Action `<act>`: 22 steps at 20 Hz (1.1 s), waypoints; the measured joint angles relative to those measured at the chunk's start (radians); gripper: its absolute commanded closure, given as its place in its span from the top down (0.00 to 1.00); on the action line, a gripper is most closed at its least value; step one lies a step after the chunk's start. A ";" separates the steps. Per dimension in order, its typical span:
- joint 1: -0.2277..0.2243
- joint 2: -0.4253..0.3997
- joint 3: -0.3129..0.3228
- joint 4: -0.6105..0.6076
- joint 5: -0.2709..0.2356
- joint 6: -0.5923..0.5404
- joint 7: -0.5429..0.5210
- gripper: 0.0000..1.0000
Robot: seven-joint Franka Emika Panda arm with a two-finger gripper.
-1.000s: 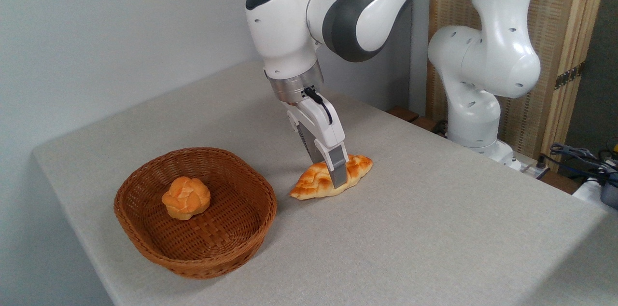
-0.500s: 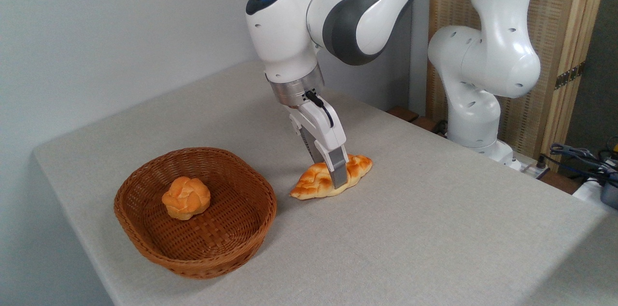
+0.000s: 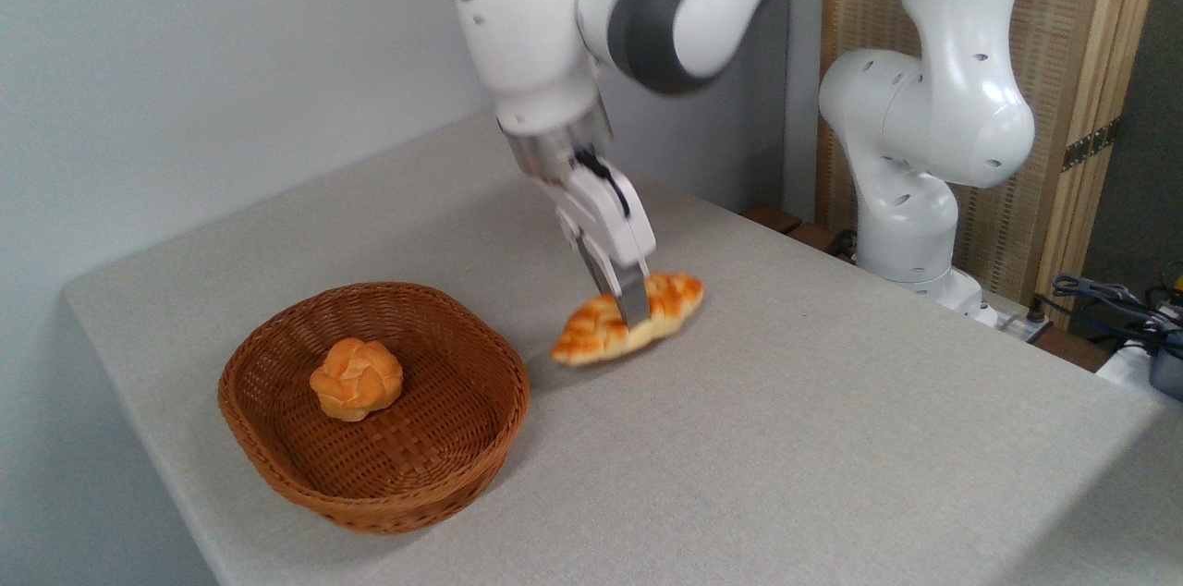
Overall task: Put bread into the basket
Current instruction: 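Lift the braided roll and carry it over the wicker basket, then lower the roll into the basket and open the gripper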
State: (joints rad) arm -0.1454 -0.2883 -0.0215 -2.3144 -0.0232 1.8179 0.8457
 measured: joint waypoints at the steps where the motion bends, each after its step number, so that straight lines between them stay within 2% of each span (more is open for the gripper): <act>1: 0.000 0.001 0.001 0.057 0.000 -0.058 0.002 0.28; 3: 0.000 0.013 0.006 0.187 0.000 -0.126 0.003 0.28; 6: 0.001 0.092 0.017 0.371 -0.004 -0.130 0.003 0.29; 8: 0.000 0.171 0.017 0.444 -0.018 -0.048 0.003 0.29; 11: -0.001 0.271 0.014 0.469 -0.026 0.109 0.006 0.30; 12: -0.002 0.300 0.012 0.469 -0.026 0.150 0.009 0.38; 13: -0.004 0.327 0.011 0.469 -0.026 0.187 0.012 0.51; 15: -0.009 0.364 0.009 0.470 -0.026 0.240 0.013 0.96; 16: -0.012 0.376 0.008 0.472 -0.026 0.263 0.013 1.00; 22: -0.014 0.387 0.008 0.471 -0.026 0.288 0.038 1.00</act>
State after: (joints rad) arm -0.1591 0.0985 -0.0138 -1.8437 -0.0495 2.1060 0.8838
